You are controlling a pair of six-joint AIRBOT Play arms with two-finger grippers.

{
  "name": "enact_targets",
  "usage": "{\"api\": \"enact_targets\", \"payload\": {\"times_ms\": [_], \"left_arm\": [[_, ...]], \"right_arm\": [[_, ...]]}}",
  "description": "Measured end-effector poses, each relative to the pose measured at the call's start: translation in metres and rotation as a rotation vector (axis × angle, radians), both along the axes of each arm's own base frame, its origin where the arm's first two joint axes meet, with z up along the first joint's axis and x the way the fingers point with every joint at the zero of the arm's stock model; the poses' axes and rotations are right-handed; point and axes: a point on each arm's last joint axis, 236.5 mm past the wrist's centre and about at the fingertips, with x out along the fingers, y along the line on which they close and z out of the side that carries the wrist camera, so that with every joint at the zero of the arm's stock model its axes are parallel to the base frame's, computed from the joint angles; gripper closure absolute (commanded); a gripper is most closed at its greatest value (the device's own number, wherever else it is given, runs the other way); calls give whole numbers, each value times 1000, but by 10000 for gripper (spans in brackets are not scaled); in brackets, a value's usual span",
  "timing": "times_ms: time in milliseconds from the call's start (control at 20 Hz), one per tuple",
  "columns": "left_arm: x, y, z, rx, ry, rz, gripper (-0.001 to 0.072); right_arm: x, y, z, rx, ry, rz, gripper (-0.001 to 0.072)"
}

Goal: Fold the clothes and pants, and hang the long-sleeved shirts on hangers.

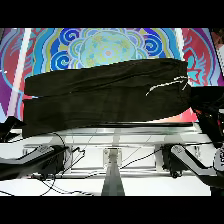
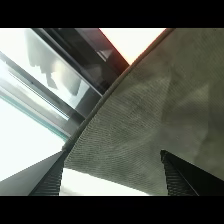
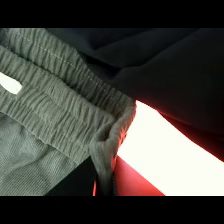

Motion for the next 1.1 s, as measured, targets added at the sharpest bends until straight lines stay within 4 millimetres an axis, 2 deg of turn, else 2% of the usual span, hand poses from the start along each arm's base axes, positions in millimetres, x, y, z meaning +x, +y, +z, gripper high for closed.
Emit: {"api": "enact_targets", "payload": {"times_ms": [200, 350, 450, 500, 600, 700, 750, 800, 1100], "left_arm": [[-11, -9, 0, -37, 45, -11, 15], [-23, -26, -12, -84, 82, -11, 15], [-25, -29, -18, -82, 89, 2, 17], [-25, -27, -21, -73, 86, 4, 47], [-24, -23, -25, -49, 81, 19, 214], [-22, -19, -29, -25, 75, 35, 462], [-21, -17, -30, -17, 72, 39, 624], [-21, -15, -31, -8, 69, 41, 692], [-16, -13, -28, 9, 44, 27, 692]], "right_arm": [[0, 0, 0, 0, 1, 1, 683], [-1, 0, -1, -3, 4, 4, 682], [-2, 0, -1, -7, 9, 9, 683], [-2, 0, -1, -9, 11, 11, 683], [-3, 0, -2, -11, 14, 13, 683], [-3, 0, -2, -12, 15, 14, 683], [-3, 0, -2, -12, 15, 15, 683], [-3, 0, -2, -12, 15, 15, 682], [-3, 4, 1, -3, 16, 34, 683]]}}
